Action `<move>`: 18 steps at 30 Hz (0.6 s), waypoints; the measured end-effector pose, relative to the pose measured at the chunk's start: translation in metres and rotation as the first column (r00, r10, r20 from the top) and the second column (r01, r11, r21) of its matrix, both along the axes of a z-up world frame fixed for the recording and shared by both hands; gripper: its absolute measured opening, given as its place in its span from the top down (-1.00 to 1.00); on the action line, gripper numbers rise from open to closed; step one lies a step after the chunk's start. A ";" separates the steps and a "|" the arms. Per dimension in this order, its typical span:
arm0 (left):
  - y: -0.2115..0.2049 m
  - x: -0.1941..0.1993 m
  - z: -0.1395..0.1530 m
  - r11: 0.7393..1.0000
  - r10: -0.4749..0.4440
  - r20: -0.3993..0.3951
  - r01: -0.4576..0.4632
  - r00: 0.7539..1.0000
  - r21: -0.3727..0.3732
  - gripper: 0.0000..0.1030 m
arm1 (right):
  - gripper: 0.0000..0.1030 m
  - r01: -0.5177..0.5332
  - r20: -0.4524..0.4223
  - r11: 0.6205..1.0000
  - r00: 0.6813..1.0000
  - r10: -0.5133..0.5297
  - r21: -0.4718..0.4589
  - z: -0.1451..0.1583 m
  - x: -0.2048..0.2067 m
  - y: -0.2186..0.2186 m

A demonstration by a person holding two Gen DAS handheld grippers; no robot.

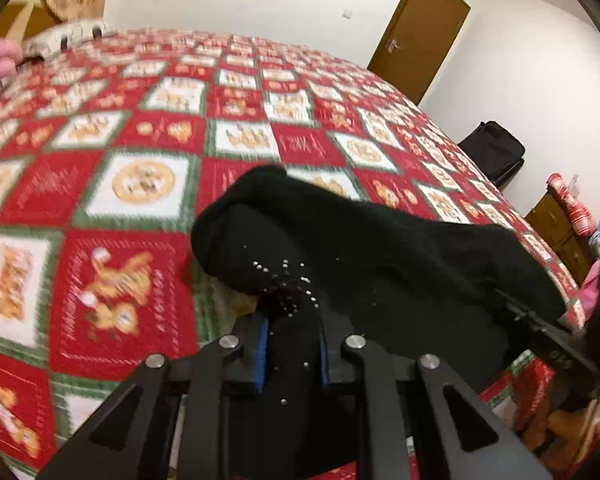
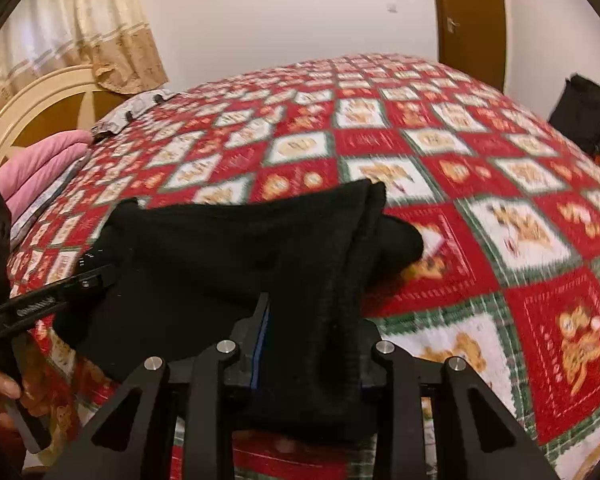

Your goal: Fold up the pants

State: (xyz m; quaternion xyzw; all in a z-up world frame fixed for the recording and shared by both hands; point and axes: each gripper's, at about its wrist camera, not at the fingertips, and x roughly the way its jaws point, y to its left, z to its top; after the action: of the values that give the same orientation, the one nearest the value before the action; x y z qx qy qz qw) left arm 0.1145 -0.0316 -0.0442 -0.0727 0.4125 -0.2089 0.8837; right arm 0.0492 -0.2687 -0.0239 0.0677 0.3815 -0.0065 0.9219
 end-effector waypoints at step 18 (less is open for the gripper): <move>0.190 0.057 0.072 0.880 0.406 0.268 -0.453 0.874 0.144 0.63 | 0.38 -0.468 0.169 0.858 0.882 0.440 0.210 0.036 0.180 0.186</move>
State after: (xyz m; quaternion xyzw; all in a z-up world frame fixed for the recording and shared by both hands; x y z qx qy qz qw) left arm 0.1713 0.1583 0.0282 -0.0478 0.2998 0.0295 0.9523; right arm 0.2287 -0.0831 0.0120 0.0893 0.3310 0.2623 0.9020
